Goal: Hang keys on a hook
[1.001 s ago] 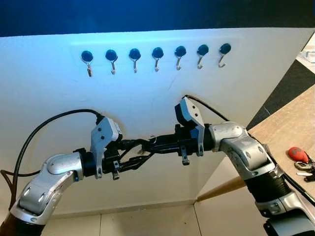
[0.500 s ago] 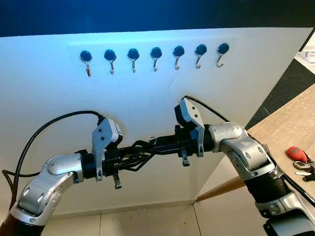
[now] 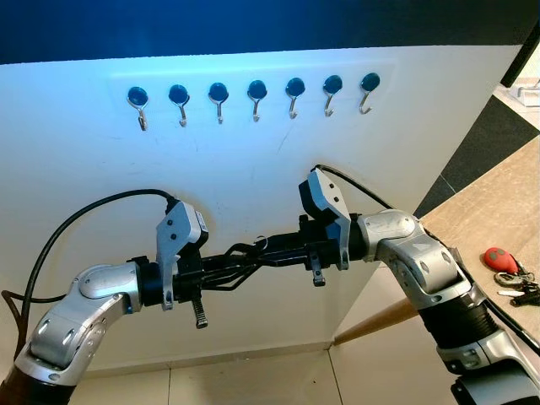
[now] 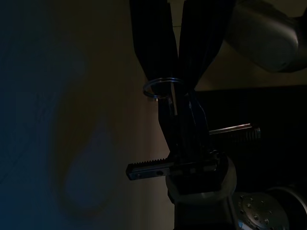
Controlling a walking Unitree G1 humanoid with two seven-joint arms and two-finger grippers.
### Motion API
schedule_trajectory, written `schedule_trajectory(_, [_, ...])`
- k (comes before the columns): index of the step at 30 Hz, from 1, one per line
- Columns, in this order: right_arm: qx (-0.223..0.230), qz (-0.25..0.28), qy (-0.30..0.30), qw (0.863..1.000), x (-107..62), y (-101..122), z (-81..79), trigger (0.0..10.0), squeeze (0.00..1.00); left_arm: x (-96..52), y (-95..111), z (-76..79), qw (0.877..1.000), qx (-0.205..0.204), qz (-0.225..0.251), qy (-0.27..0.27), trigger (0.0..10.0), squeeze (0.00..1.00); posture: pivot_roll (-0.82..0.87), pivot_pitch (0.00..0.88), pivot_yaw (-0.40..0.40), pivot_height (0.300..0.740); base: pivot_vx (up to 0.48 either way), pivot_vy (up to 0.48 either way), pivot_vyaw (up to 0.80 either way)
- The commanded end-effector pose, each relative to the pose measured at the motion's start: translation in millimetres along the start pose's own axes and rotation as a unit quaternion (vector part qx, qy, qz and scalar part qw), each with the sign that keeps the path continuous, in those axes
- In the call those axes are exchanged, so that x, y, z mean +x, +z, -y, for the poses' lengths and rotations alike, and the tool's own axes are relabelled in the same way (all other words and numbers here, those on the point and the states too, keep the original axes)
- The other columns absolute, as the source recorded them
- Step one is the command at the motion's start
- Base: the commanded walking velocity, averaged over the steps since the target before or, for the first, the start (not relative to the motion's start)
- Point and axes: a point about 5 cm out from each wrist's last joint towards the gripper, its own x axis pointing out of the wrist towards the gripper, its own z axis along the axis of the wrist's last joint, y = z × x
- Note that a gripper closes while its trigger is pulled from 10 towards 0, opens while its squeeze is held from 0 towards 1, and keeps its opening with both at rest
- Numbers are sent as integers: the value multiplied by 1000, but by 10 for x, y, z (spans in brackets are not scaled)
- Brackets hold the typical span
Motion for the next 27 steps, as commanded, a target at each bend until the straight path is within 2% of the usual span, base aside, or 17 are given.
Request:
schedule_trajectory(1, [0, -1, -45, 999, -15, -32, 67, 10000, 0, 32, 36, 39, 1000, -4, 13, -13, 0, 0, -10, 57, -2, 740, 0, 0, 0])
schedule_trajectory(2, [12, 7, -32, 999, -24, -35, 41, 10000, 1000, 32, 39, 38, 1000, -5, 15, -13, 0, 0, -10, 59, -4, 740, 0, 0, 0])
schedule_trajectory(5, [14, 15, -33, 999, -29, -25, 40, 10000, 1000, 31, 41, 37, 1000, -5, 16, -11, 0, 0, -10, 60, -4, 740, 0, 0, 0])
schedule_trajectory(8, [9, 19, -67, 998, -55, -25, 109, 10000, 1000, 13, 48, 30, 1000, -8, 22, -7, 0, 0, -10, 60, -4, 740, 0, 0, 0])
schedule_trajectory(13, [26, 59, -92, 994, -150, -10, 149, 10000, 1000, -36, 56, 15, 999, -14, 31, 1, 0, 0, -9, 62, -6, 740, 0, 0, 0])
schedule_trajectory(14, [34, 73, -97, 992, -202, -15, 150, 10000, 725, -63, 57, 4, 999, -17, 35, 6, 0, 0, -9, 62, -6, 740, 0, 0, 0])
schedule_trajectory(17, [42, 87, -102, 990, -256, -22, 150, 10000, 725, -92, 59, -7, 999, -21, 40, 11, 0, 0, -9, 62, -6, 740, 0, 0, 0])
schedule_trajectory(18, [50, 98, -114, 987, -317, -42, 158, 10000, 0, -127, 64, -19, 999, -24, 46, 15, 0, 0, -8, 65, -8, 740, 0, 0, 0])
schedule_trajectory(21, [70, 124, -138, 980, -460, -93, 162, 10000, 0, -204, 71, -46, 998, -28, 55, 27, 0, 0, -12, 68, -5, 740, 0, 0, 0])
schedule_trajectory(27, [102, 142, -151, 973, -569, -210, 116, 10000, 0, -266, 107, -94, 997, -24, 66, 41, 0, 0, -15, 67, -6, 740, 0, 0, 0])
